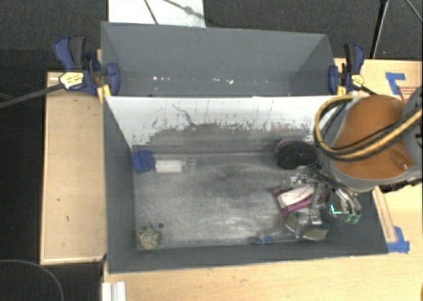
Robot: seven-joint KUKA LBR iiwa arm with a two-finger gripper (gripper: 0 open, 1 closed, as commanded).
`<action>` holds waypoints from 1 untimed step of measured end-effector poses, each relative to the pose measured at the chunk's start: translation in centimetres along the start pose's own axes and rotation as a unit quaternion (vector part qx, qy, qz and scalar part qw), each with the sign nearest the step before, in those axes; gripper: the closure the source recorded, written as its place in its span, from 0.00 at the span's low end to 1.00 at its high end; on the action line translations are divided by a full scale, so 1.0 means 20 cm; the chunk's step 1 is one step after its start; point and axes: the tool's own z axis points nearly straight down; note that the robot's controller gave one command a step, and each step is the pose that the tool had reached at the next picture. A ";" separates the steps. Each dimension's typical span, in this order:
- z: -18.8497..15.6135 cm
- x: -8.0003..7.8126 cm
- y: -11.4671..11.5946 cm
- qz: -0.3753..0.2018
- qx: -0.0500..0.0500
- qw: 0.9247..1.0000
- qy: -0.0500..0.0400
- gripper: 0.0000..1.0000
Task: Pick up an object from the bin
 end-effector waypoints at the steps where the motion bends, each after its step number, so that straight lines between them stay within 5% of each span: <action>1: 0.35 -0.31 -0.26 -0.124 -0.006 0.992 -0.004 0.00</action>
Offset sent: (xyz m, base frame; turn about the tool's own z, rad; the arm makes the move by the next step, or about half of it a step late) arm 0.0542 -0.0583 -0.0807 -0.2531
